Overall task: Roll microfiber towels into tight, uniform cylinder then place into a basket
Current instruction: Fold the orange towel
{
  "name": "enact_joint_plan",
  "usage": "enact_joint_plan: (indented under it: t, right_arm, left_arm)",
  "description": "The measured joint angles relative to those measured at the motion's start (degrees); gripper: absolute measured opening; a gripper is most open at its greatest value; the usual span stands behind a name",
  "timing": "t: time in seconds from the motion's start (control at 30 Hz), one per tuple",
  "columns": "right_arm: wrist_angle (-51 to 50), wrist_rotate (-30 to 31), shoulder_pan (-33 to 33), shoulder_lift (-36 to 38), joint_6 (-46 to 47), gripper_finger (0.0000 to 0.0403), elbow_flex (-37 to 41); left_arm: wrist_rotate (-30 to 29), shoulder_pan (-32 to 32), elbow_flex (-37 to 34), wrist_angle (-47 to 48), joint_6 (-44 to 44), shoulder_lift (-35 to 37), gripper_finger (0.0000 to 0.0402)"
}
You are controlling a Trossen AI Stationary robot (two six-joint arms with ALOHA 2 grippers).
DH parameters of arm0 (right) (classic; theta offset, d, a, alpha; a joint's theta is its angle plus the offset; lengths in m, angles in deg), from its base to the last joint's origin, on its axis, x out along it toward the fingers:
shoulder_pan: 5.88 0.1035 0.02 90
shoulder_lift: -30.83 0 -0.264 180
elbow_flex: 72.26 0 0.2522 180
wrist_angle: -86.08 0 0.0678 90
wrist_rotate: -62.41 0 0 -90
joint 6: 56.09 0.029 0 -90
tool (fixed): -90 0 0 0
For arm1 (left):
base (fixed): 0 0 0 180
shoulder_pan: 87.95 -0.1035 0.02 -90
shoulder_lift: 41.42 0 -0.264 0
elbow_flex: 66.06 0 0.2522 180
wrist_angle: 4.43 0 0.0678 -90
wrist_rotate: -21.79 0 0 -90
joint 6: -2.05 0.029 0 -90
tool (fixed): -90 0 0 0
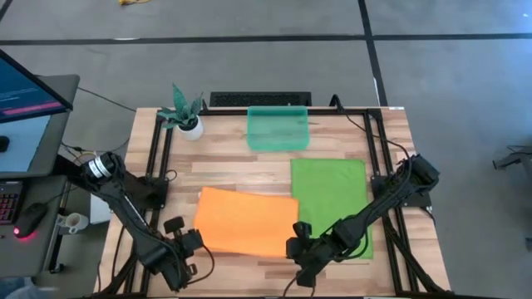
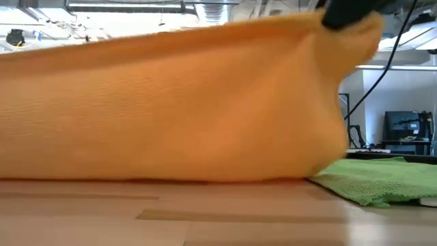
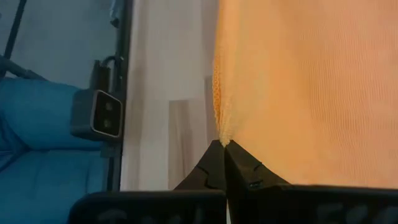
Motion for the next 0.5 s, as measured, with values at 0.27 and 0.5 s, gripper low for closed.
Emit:
enact_joint_plan:
  t: [0.27,0.5]
  right_arm:
    - [-4.87,-1.68,-0.32,-2.2,7.06,0.0007,0.11]
    - [-6.94,-2.2,-3.69,-5.52,9.44,0.0008,-0.3]
  left_arm:
    - [-3.16,-0.21,0.0,0.68,-0.7,0.02,0.0]
    - [-8.07,-2.96,0.02,5.65,-2.6,0.04,0.0]
